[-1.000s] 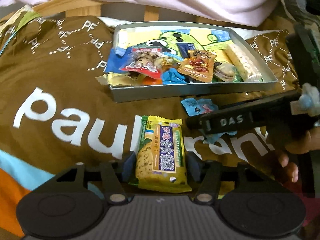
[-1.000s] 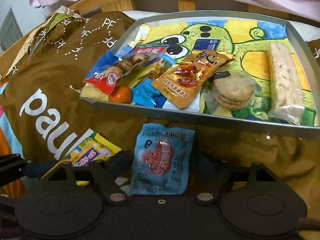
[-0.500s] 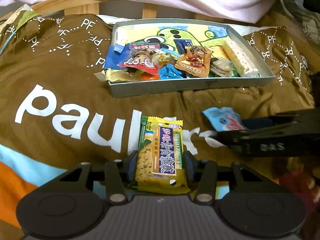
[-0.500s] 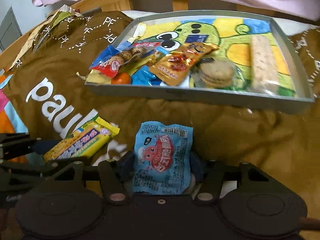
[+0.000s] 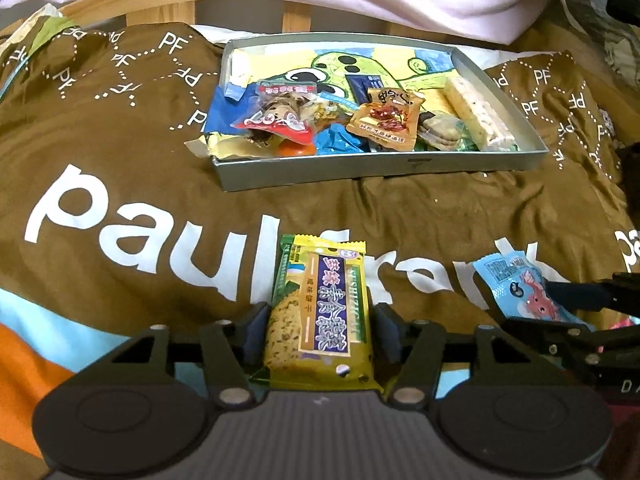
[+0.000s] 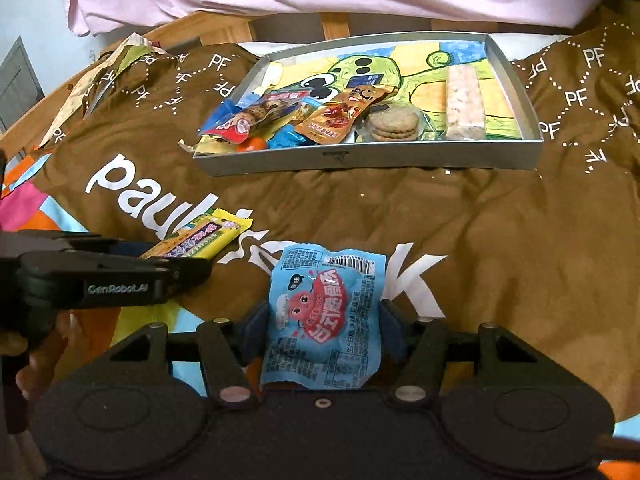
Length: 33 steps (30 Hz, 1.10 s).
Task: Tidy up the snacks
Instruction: 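Carry the yellow biscuit packet and blue candy packet into the tray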
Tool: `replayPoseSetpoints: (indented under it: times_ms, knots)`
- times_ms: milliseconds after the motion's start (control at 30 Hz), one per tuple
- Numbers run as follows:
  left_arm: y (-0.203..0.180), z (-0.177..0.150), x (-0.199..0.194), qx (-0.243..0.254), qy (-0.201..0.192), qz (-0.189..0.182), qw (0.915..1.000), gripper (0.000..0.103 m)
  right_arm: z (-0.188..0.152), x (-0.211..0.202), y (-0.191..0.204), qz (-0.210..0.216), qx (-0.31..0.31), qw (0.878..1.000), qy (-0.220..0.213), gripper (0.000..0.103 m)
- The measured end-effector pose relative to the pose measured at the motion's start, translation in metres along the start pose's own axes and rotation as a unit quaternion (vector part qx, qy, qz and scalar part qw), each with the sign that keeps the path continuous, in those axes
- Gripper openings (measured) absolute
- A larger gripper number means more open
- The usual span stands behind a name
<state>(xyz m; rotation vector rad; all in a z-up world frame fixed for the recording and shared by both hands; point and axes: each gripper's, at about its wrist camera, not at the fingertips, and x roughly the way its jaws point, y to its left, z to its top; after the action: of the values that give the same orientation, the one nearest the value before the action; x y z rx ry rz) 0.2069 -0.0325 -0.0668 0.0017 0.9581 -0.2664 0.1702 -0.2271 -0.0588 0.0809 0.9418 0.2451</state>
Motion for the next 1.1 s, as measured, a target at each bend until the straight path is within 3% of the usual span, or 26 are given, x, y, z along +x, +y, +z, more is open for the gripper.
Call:
replayPoseSetpoints:
  times_ms: [200,467,1100]
  knots:
    - [0.002,-0.002,-0.003,-0.014,-0.007,0.006,0.9999,0.052,0.0,0.005,0.001,0.0,0.007,1.0,-0.011,0.062]
    - [0.005,-0.007,-0.026,-0.06,-0.018,-0.029,0.9976,0.052,0.002,0.001,0.004,0.0,0.006,1.0,-0.028,0.061]
    - [-0.008,-0.013,-0.06,-0.077,-0.06,-0.084,0.9917,0.052,0.005,-0.056,-0.011,0.009,0.026,0.996,-0.08,0.061]
